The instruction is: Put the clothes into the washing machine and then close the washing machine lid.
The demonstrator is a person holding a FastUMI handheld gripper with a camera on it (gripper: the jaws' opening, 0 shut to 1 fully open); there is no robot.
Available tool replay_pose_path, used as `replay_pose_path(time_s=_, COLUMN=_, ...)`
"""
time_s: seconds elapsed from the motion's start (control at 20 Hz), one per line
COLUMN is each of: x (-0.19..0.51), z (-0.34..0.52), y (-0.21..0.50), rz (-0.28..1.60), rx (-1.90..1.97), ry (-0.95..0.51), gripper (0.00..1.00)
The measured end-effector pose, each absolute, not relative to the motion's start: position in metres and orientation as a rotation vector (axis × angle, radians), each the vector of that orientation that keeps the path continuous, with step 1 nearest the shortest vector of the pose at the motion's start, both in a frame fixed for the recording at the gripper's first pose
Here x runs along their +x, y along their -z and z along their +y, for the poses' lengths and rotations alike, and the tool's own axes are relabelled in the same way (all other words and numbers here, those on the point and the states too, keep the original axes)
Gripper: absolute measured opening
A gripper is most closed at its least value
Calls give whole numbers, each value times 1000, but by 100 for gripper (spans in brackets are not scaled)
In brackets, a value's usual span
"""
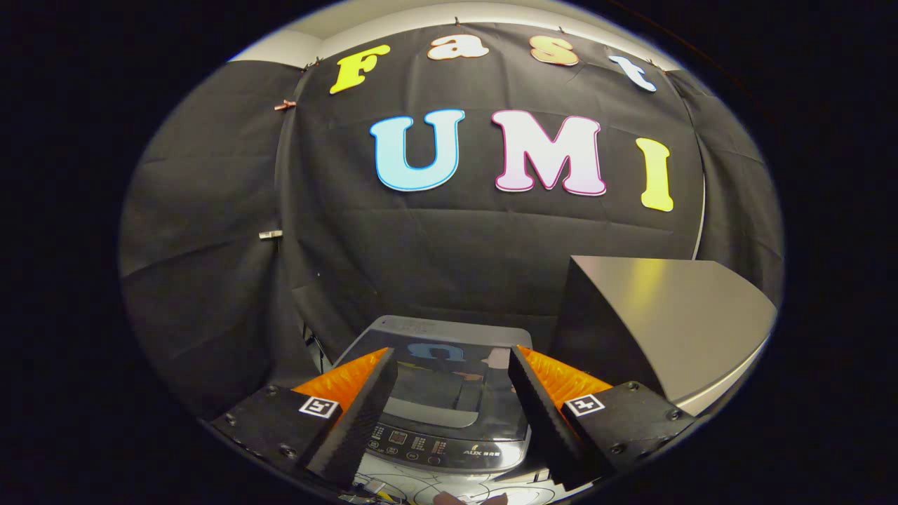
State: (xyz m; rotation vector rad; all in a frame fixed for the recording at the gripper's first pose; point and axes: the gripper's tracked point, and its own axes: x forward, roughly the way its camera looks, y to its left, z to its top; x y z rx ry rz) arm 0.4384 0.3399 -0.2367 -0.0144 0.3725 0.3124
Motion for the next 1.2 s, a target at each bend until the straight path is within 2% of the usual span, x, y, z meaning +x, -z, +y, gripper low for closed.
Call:
replay_pose_path(time_s=0.25, x=407, z=294, y=190, rz=304, rx=-4, ry=-314, gripper=100)
replay_pose_path(time_s=0.5, x=385, z=228, y=143, rz=221, rx=11, ry=-256, gripper=100)
replay_pose_path(time_s=1.2, x=271, z=122, y=76, rz=93, rx=21, ry=-118, gripper=99)
